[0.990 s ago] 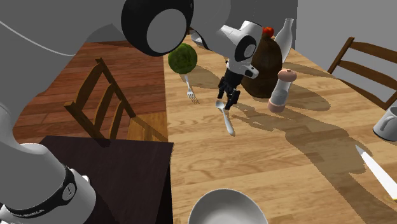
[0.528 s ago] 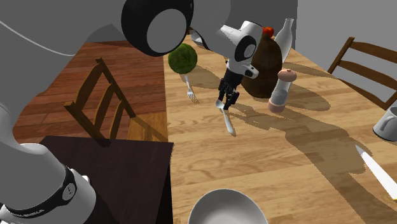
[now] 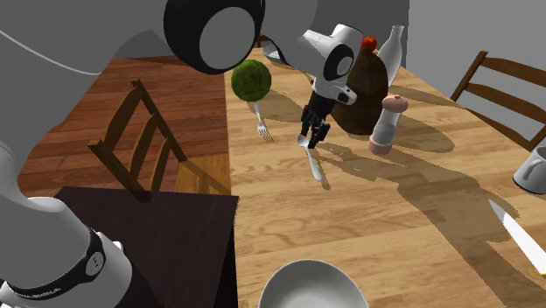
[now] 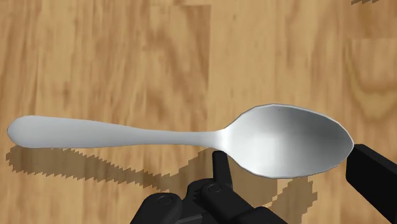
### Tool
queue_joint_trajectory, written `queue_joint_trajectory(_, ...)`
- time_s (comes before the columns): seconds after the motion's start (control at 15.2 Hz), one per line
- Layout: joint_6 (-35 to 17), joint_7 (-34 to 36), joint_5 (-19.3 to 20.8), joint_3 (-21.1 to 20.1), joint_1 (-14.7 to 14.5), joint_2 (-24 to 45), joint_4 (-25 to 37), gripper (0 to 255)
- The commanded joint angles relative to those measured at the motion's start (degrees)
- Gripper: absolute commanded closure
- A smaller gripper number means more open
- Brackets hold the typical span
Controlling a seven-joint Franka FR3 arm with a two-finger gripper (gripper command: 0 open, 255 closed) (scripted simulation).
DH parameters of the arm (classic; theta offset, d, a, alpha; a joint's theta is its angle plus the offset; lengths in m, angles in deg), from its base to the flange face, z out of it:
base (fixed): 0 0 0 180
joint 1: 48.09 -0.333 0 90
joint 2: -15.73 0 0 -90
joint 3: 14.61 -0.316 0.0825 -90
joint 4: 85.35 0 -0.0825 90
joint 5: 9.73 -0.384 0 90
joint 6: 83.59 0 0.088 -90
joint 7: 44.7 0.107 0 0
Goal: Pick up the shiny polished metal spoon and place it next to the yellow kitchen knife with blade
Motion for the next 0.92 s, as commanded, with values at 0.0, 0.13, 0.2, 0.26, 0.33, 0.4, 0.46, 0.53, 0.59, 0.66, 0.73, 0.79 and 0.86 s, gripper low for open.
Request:
queue_joint_trajectory(0.0, 0.74, 0.03, -0.27, -0.28, 0.19, -1.18, -0.44, 255)
queue_joint_trajectory(0.13, 1.62, -0.01, -0.53, -0.52, 0.35, -2.15, -0.52, 255)
queue_joint_trajectory(0.2, 2.07, -0.03, -0.66, -0.64, 0.43, -2.62, -0.53, 255)
queue_joint_trajectory(0.26, 2.53, -0.06, -0.79, -0.75, 0.50, -3.09, -0.54, 255)
queue_joint_trajectory(0.33, 2.99, -0.08, -0.92, -0.86, 0.58, -3.55, -0.52, 255)
queue_joint_trajectory(0.4, 3.46, -0.11, -1.05, -0.98, 0.64, -4.00, -0.49, 255)
queue_joint_trajectory(0.46, 3.94, -0.13, -1.18, -1.09, 0.71, -4.44, -0.45, 255)
queue_joint_trajectory(0.53, 4.42, -0.16, -1.31, -1.20, 0.77, -4.88, -0.38, 255)
queue_joint_trajectory(0.59, 4.91, -0.19, -1.44, -1.30, 0.83, -5.30, -0.31, 255)
queue_joint_trajectory(0.66, 5.41, -0.21, -1.56, -1.41, 0.89, -5.72, -0.22, 255)
queue_joint_trajectory(0.73, 5.91, -0.24, -1.69, -1.51, 0.94, -6.13, -0.11, 255)
queue_joint_trajectory(0.79, 6.42, -0.27, -1.82, -1.61, 1.00, -6.53, 0.01, 255)
queue_joint_trajectory(0.86, 6.60, -0.28, -1.86, -1.65, 1.02, -6.68, 0.05, 255)
